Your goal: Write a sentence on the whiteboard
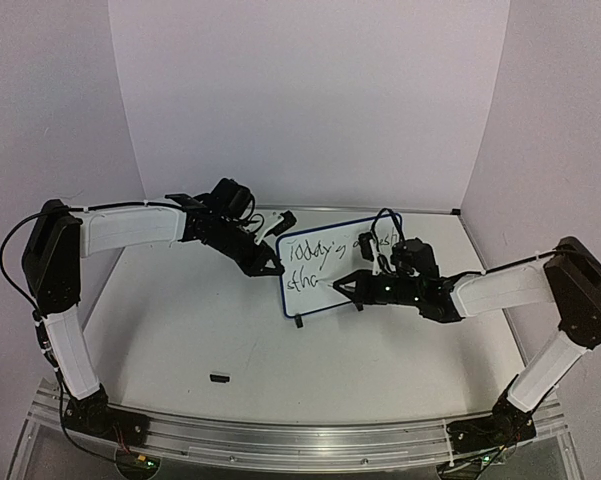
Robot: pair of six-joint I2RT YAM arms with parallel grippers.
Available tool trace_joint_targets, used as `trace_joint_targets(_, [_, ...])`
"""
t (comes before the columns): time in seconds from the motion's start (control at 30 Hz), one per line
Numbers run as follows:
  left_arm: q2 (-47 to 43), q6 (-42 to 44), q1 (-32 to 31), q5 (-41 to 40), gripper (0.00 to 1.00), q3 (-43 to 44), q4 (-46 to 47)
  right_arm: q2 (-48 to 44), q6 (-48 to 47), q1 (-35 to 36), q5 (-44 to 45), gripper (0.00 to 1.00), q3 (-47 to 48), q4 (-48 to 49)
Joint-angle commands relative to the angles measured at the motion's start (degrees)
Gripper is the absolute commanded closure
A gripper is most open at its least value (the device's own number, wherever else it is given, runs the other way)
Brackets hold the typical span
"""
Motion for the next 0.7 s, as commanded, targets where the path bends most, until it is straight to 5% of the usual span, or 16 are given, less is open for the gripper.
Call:
trace_joint_targets(0.0, [0.5, 0.9, -0.9, 0.3, 1.0, 1.9, -2.2, -3.2, -0.9, -0.1, 2.1, 1.0, 1.4, 0.9])
trace_joint_targets(0.67, [0.5, 0.8, -1.0, 0.4, 1.0, 1.9, -2.3, 0.0, -0.3, 0.0, 1.0, 1.0, 0.5, 0.1])
